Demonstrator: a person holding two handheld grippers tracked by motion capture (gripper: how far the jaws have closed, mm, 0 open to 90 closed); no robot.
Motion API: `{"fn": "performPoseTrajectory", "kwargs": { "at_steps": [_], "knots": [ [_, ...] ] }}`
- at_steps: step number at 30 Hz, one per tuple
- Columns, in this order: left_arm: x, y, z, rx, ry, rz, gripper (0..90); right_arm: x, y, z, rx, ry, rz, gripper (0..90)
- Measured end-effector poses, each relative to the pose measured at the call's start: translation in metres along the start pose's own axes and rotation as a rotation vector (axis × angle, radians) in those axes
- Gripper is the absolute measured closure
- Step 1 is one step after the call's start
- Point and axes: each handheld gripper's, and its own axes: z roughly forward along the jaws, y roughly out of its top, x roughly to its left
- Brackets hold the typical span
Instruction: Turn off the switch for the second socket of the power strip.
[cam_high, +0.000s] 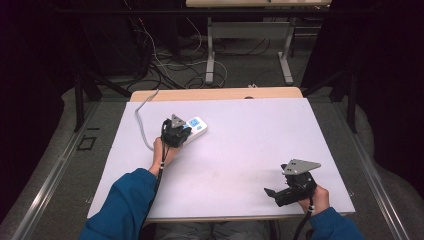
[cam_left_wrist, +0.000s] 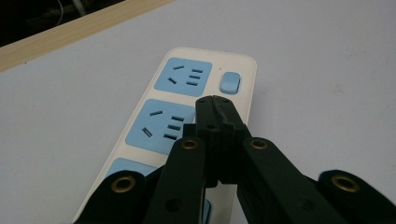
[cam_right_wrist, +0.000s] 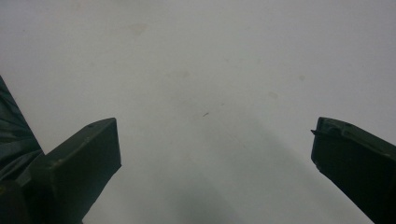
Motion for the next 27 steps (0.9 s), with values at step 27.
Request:
{"fn": "performPoseTrajectory", "kwargs": {
  "at_steps": [27],
  "knots": [
    [0.0,0.0045,-0.0087,0.01,-0.01,-0.022,62.5,-0.0003,0.0006,0.0,-0.004,-0.001,-0.009,0.8]
  ]
}}
